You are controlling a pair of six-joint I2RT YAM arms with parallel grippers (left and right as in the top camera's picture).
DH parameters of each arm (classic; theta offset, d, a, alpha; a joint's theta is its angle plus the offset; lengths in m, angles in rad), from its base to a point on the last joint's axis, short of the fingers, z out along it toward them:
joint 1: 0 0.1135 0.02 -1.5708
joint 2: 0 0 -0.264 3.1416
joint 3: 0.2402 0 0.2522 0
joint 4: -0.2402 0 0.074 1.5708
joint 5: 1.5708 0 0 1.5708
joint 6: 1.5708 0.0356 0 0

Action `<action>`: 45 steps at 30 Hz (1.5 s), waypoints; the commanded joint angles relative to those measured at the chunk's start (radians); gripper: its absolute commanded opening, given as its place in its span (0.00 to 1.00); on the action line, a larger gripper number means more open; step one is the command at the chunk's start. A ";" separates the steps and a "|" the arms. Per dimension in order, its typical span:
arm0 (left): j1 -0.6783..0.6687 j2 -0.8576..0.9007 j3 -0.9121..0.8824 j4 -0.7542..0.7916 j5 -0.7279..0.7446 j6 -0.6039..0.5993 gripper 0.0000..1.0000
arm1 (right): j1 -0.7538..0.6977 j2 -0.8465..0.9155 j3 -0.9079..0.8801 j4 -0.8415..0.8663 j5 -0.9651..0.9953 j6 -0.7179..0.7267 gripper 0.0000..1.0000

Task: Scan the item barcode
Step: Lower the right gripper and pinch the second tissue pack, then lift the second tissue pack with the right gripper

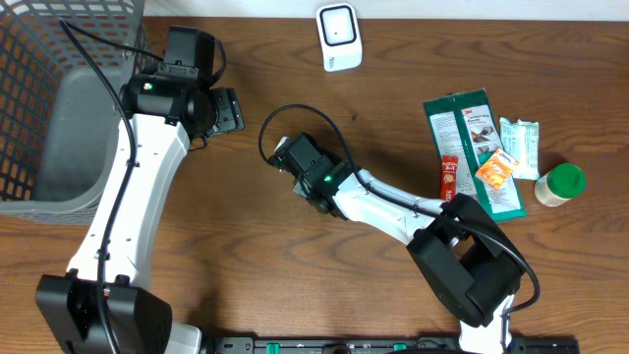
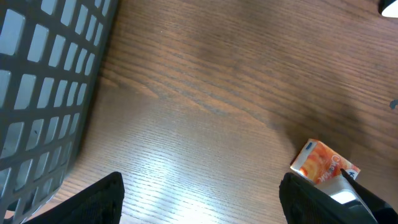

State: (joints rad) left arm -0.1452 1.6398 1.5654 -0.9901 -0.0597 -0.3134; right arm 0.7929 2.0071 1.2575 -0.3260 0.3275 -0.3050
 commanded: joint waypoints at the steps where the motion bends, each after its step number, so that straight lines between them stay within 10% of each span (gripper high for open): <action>1: 0.003 -0.026 0.000 -0.004 -0.020 0.005 0.80 | 0.000 -0.025 -0.011 -0.004 -0.016 -0.002 0.41; 17: 0.003 -0.026 0.000 -0.004 -0.020 0.005 0.81 | 0.000 0.042 -0.011 0.023 -0.022 -0.004 0.42; 29: 0.003 -0.026 0.000 -0.004 -0.020 0.005 0.80 | 0.000 0.050 -0.008 0.016 -0.023 -0.013 0.01; 45: 0.003 -0.026 0.000 -0.004 -0.020 0.005 0.80 | -0.148 -0.245 0.053 -0.198 -0.465 0.375 0.01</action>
State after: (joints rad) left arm -0.1452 1.6398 1.5654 -0.9905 -0.0597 -0.3134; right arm 0.6922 1.8263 1.2823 -0.5076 0.0273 -0.0711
